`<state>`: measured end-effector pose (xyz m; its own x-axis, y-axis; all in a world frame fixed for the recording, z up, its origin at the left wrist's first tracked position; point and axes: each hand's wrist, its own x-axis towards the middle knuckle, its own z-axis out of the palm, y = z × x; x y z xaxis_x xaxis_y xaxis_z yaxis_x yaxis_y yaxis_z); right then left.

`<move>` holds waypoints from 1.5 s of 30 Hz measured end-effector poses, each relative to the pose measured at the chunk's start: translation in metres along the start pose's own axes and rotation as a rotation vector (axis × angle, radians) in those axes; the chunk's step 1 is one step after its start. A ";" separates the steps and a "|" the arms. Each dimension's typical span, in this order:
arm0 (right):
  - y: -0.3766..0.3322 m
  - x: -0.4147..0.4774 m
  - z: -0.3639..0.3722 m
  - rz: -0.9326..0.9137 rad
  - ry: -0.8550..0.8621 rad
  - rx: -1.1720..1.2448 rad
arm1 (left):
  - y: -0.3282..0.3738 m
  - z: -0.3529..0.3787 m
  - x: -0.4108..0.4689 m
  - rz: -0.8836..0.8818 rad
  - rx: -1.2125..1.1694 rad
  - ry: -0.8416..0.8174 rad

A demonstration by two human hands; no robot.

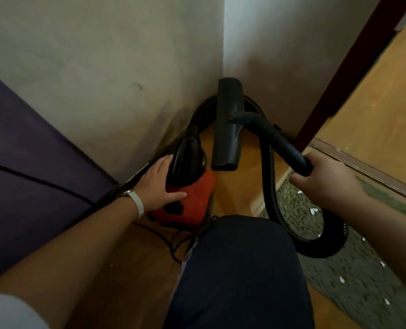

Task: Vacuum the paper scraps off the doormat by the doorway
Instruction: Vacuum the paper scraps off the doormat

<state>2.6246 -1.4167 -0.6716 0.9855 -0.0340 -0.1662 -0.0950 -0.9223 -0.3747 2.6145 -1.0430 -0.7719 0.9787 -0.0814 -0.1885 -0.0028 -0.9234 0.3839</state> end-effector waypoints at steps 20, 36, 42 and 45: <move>-0.013 0.004 0.027 -0.006 -0.046 -0.013 | -0.035 0.025 0.018 0.092 0.391 -0.216; 0.040 -0.026 -0.032 0.139 0.122 0.123 | 0.064 -0.009 0.016 0.241 -0.053 0.505; 0.078 -0.037 -0.049 0.213 0.169 0.177 | 0.190 -0.004 0.049 0.852 0.272 -0.069; 0.100 -0.047 -0.058 0.244 0.183 0.229 | 0.266 0.021 0.049 0.954 0.355 -0.269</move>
<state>2.5769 -1.5293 -0.6483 0.9369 -0.3293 -0.1174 -0.3383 -0.7692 -0.5421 2.6577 -1.3001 -0.6980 0.4610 -0.8730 -0.1590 -0.8508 -0.4858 0.2003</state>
